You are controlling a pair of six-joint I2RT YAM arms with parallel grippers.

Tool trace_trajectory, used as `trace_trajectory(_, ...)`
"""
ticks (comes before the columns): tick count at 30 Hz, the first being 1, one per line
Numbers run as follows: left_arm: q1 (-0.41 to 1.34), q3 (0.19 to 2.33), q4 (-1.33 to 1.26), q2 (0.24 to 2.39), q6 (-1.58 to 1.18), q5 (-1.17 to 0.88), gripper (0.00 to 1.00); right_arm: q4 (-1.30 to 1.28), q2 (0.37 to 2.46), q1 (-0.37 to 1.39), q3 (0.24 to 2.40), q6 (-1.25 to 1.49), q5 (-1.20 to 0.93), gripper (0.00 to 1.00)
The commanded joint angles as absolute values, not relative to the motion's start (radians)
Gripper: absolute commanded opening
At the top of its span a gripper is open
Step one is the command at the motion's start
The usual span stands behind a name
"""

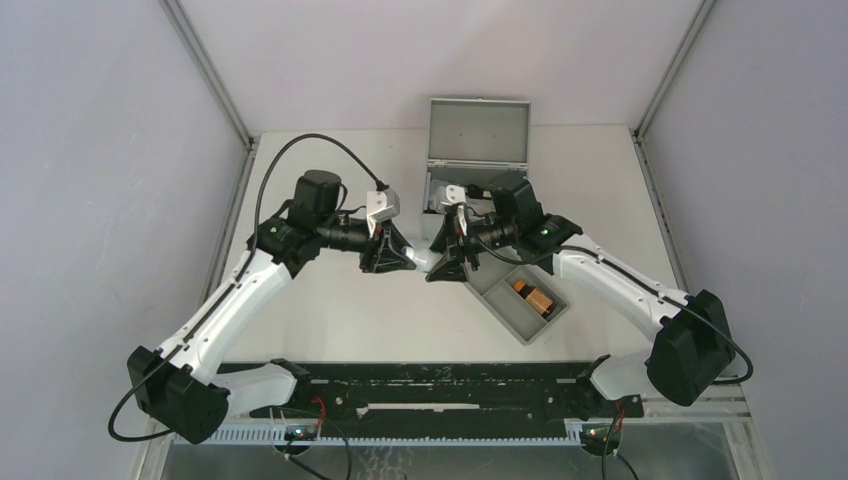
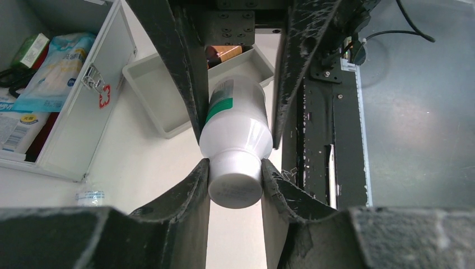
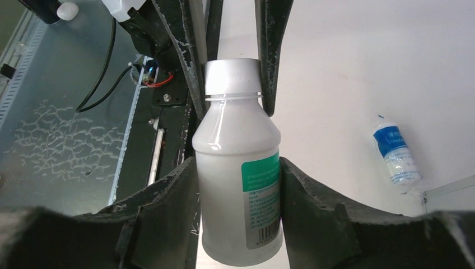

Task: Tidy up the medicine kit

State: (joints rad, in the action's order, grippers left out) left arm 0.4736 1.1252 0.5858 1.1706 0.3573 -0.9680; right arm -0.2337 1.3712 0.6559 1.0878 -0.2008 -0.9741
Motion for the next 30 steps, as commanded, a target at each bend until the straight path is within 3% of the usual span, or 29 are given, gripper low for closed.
trace_trajectory(1, 0.477, 1.108, 0.510, 1.144, 0.347, -1.002, 0.00, -0.205, 1.373, 0.666, 1.130, -0.185, -0.996, 0.51)
trace_trajectory(5, 0.478, 1.106, 0.511, 1.144, 0.348, -1.000, 0.06, -0.220, 1.370, 0.665, 1.130, -0.199, -0.984, 0.44)
trace_trajectory(15, 0.478, 1.106, 0.534, 1.099, 0.363, -0.879, 0.66, -0.388, 1.338, 0.575, 1.129, -0.297, -0.965, 0.31)
trace_trajectory(20, 0.478, 1.093, 0.518, 1.047, 0.388, -0.734, 0.84, -0.526, 1.300, 0.506, 1.100, -0.373, -0.896, 0.31)
trace_trajectory(30, 0.478, 1.040, 0.464, 0.986, 0.414, -0.591, 0.91, -0.765, 1.173, 0.433, 0.930, -0.534, -0.529, 0.34)
